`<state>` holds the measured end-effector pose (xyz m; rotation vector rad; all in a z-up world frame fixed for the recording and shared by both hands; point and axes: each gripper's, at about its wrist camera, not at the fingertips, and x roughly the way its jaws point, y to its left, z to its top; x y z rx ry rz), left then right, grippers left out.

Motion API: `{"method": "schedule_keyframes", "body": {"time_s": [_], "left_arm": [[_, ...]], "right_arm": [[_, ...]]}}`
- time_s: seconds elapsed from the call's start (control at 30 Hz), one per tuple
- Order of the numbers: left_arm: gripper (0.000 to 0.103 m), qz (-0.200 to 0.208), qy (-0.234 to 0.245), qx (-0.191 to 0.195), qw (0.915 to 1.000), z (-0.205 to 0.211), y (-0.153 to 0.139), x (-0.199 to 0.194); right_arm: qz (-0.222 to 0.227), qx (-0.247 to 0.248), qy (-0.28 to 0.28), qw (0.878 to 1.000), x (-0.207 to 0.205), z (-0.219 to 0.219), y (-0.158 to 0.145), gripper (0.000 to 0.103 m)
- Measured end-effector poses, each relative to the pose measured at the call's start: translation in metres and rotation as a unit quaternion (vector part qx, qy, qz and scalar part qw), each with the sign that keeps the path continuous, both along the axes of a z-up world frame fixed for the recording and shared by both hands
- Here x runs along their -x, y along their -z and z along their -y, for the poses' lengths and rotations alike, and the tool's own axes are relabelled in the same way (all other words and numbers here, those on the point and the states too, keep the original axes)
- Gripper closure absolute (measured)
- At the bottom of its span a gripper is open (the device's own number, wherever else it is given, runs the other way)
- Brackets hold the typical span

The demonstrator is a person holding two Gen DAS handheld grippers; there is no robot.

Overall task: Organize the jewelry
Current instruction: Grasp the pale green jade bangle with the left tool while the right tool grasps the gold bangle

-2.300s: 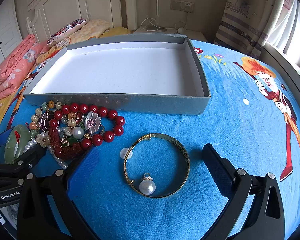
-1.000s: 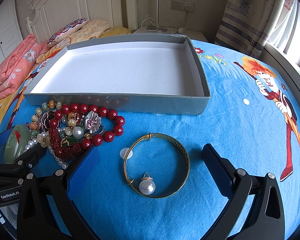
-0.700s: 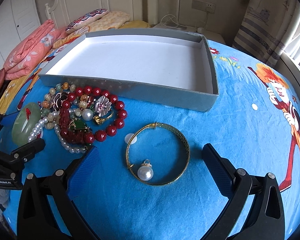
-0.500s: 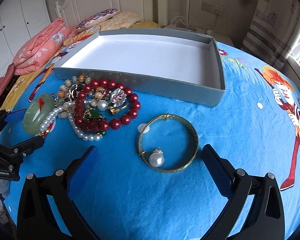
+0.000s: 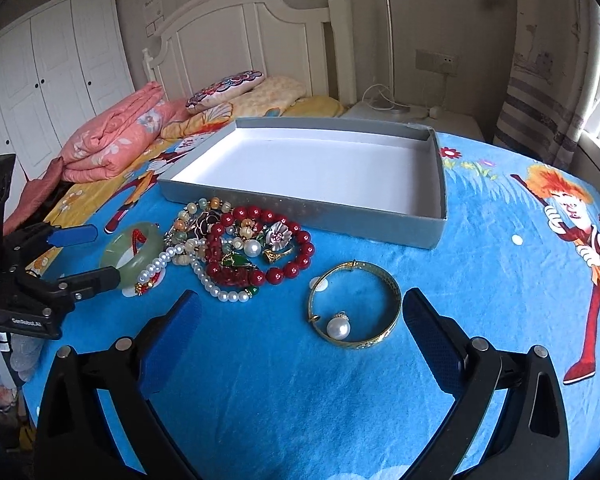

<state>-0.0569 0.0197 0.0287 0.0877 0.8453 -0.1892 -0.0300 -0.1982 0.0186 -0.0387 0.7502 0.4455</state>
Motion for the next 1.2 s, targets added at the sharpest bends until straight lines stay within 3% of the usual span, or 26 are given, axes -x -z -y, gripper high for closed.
{"method": "schedule_keyframes", "body": {"time_s": [0.2,0.33,0.43,0.5,0.6,0.7,0.97,1.2], "left_arm": [[0.01,-0.052,-0.014,0.012,0.9985,-0.008,0.018,-0.033],[0.009,-0.062,-0.014,0.006,0.998,-0.007,0.024,-0.042],[0.009,-0.057,-0.013,0.003,0.9983,-0.006,0.025,-0.044],[0.011,-0.055,-0.01,0.003,0.9984,-0.006,0.025,-0.042],[0.024,-0.049,0.004,0.006,0.9988,-0.003,0.023,-0.039],[0.024,-0.047,0.0,0.003,0.9989,0.0,0.022,-0.036],[0.025,-0.036,-0.017,-0.015,0.9991,0.0,0.017,-0.028],[0.025,-0.006,-0.034,-0.013,0.9993,-0.008,-0.006,-0.014]], "right_arm": [[-0.058,-0.037,0.036,0.997,-0.017,0.018,0.007,0.005],[-0.104,-0.024,0.052,0.993,-0.032,0.017,0.018,0.008],[-0.088,0.055,0.059,0.993,-0.036,0.003,0.021,0.021],[-0.082,0.084,0.056,0.991,-0.04,-0.002,0.024,0.024],[-0.072,0.09,0.047,0.992,-0.04,-0.003,0.026,0.03],[-0.063,0.089,0.036,0.993,-0.036,-0.003,0.024,0.044],[-0.052,0.062,0.043,0.996,-0.031,0.007,0.012,0.044],[-0.031,0.051,0.033,0.998,-0.028,0.003,-0.005,0.044]]}}
